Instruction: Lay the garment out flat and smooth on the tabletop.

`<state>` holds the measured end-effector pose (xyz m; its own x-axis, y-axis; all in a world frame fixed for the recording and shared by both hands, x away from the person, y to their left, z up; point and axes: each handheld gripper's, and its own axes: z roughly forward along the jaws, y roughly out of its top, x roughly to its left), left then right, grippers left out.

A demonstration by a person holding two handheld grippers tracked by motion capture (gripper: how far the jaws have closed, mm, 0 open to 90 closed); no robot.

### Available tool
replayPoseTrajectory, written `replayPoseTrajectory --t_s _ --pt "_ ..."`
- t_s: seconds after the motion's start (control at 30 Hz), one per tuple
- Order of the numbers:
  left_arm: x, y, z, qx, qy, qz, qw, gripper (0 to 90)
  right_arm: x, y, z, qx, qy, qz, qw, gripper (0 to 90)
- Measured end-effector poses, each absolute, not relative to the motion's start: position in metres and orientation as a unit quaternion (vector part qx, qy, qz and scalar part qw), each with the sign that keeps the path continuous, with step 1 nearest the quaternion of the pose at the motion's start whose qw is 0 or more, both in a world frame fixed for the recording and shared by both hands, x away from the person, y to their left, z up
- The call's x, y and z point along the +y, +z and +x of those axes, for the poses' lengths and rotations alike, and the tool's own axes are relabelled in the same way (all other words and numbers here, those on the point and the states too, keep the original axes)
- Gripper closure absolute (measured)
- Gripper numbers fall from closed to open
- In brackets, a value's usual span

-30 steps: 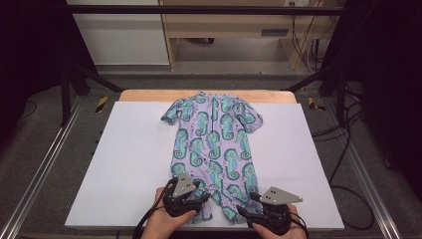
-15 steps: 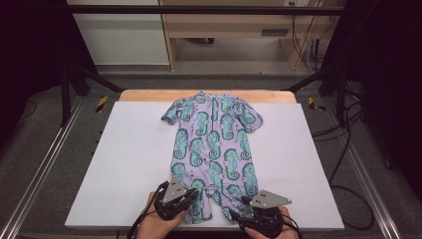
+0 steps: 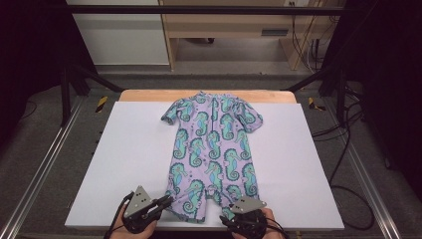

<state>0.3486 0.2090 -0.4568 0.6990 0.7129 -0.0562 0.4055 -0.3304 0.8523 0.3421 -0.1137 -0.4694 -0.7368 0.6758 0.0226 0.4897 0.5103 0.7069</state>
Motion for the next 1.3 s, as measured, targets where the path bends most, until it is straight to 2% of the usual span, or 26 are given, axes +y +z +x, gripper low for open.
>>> replayPoseTrajectory --t_s 0.1,0.13,0.47,0.63,0.77,0.87,0.93,0.97,1.1,1.3 --pt "0.214 -0.46 0.348 0.354 0.166 0.797 0.459 85.2 -0.113 -0.469 0.343 0.866 0.353 0.334 0.118 82.4" --pt "0.216 -0.461 0.348 0.357 0.167 0.796 0.458 85.2 -0.112 -0.469 0.343 0.867 0.35 0.334 0.12 85.1" --pt "0.23 -0.47 0.345 0.374 0.165 0.79 0.456 84.5 -0.095 -0.465 0.337 0.867 0.364 0.33 0.087 85.3" --pt "0.237 -0.476 0.343 0.385 0.165 0.788 0.451 80.5 -0.1 -0.461 0.34 0.85 0.398 0.34 0.064 74.7" --pt "0.24 -0.474 0.341 0.386 0.176 0.782 0.456 72.7 -0.111 -0.454 0.343 0.834 0.416 0.355 0.07 63.3" --pt "0.24 -0.469 0.34 0.387 0.185 0.776 0.463 64.3 -0.12 -0.448 0.346 0.824 0.426 0.365 0.082 55.4" --pt "0.238 -0.466 0.341 0.39 0.19 0.768 0.472 55.8 -0.126 -0.446 0.349 0.818 0.429 0.371 0.096 47.7" --pt "0.237 -0.465 0.343 0.391 0.192 0.766 0.473 51.6 -0.13 -0.445 0.351 0.814 0.429 0.377 0.103 46.7" --pt "0.233 -0.463 0.35 0.396 0.19 0.76 0.479 42.2 -0.143 -0.443 0.358 0.806 0.425 0.391 0.129 36.1" --pt "0.226 -0.468 0.362 0.401 0.188 0.766 0.465 39.7 -0.162 -0.447 0.371 0.795 0.414 0.417 0.148 21.0"
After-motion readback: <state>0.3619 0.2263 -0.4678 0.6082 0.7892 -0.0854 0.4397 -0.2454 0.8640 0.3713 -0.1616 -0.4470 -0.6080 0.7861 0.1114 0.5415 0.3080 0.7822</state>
